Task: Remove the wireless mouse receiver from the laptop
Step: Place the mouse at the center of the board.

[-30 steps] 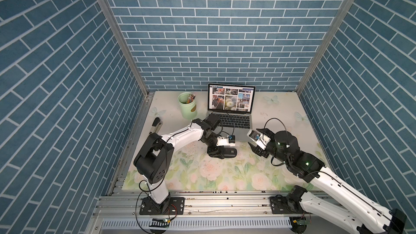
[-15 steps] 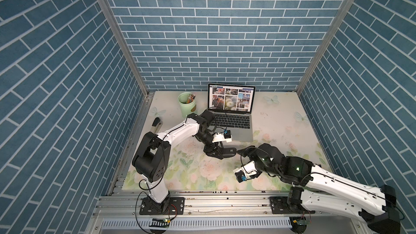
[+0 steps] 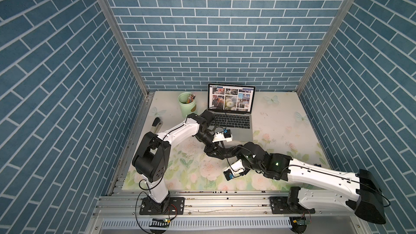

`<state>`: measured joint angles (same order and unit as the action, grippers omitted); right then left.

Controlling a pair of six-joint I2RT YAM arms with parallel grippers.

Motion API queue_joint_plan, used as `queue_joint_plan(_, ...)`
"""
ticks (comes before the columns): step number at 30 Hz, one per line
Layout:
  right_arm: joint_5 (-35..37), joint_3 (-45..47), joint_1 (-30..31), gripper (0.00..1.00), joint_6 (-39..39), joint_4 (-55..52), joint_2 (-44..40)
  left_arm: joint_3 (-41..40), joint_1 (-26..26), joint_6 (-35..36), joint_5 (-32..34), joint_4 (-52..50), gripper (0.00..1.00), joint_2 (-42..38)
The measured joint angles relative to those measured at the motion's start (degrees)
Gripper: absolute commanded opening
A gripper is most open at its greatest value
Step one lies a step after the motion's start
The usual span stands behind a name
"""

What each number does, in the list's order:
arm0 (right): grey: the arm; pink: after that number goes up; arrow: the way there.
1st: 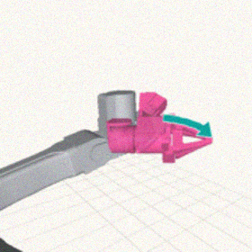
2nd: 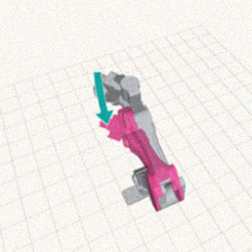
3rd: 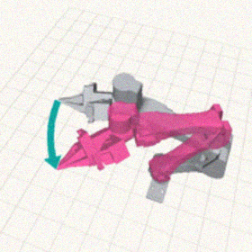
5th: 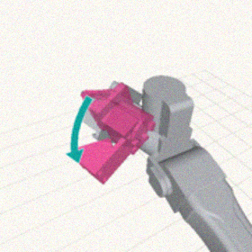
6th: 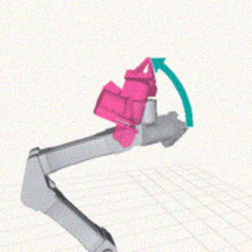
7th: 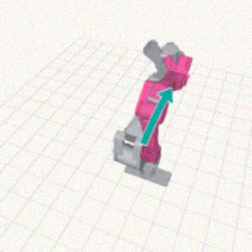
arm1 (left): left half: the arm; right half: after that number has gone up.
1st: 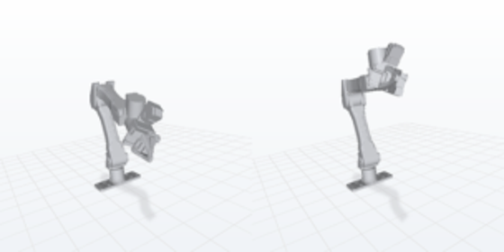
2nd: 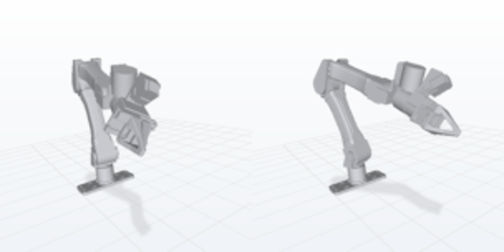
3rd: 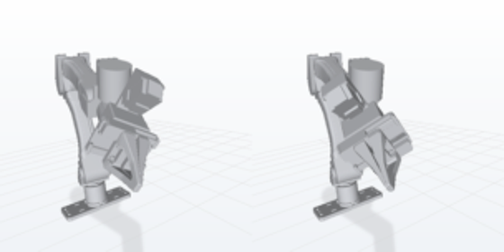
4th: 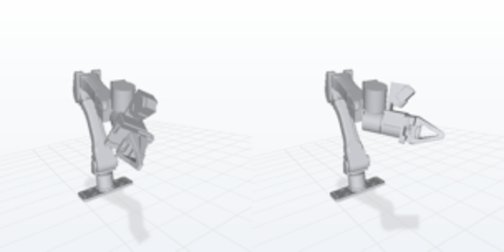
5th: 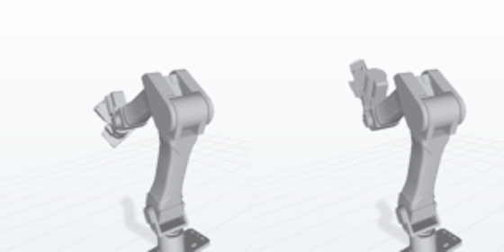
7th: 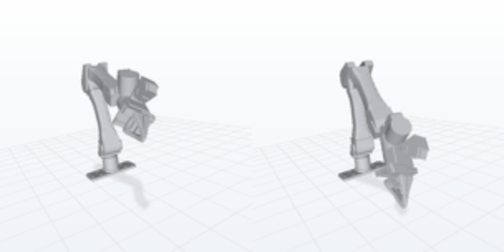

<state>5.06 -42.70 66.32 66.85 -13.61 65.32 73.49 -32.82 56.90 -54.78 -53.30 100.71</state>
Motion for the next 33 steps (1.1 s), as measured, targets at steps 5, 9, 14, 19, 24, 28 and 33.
queue_joint_plan(5,2.8,-0.1,0.0,0.55,-0.8,2.9,3.3,0.0,0.0,0.1,-0.3,0.0,0.61,0.0)
queue_joint_plan(9,5.5,-0.8,0.0,0.41,-1.2,4.8,5.4,-0.2,0.0,0.1,-0.3,0.1,0.61,0.0)
queue_joint_plan(14,7.5,-1.2,0.4,0.08,0.1,6.0,6.1,-0.2,0.3,-0.6,-0.8,-0.4,0.61,0.0)
queue_joint_plan(19,7.9,-1.3,0.7,0.00,0.7,6.1,6.1,-0.3,0.3,-0.6,-0.8,-0.6,0.70,0.0)
queue_joint_plan(24,8.7,-1.3,0.5,0.00,-1.7,6.3,6.2,-0.3,0.1,-0.4,-0.8,0.0,1.00,0.0)
queue_joint_plan(28,8.6,-1.3,0.5,0.00,-4.1,6.0,6.5,-0.3,0.2,-0.3,0.2,0.5,1.00,0.0)
queue_joint_plan(33,8.2,-1.2,-0.2,0.00,-9.4,3.7,7.1,-0.7,2.8,-2.4,2.1,5.1,1.00,-2.3)
